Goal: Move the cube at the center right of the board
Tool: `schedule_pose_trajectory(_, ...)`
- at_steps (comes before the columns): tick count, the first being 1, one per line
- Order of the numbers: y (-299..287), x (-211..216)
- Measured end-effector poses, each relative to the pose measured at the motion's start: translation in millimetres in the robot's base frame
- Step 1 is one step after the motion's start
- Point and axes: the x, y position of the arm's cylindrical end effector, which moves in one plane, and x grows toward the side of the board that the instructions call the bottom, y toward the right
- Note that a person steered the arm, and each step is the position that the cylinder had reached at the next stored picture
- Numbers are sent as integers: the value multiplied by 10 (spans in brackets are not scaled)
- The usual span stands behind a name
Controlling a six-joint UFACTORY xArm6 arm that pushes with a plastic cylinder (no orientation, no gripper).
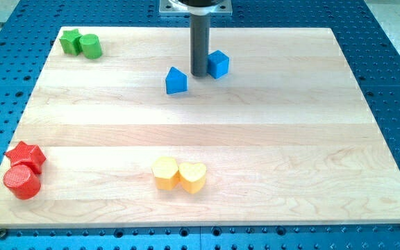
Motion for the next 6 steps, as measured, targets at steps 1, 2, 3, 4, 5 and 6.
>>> schedule_pose_trajectory(1, 506, -94)
schedule_pose_trajectory(2, 1550, 293)
schedule_pose_trajectory(3, 1899, 224)
schedule_pose_trajectory(4, 2053, -86)
schedule_pose_trajectory(5, 2749, 7)
schedule_pose_trajectory(6, 2667, 465)
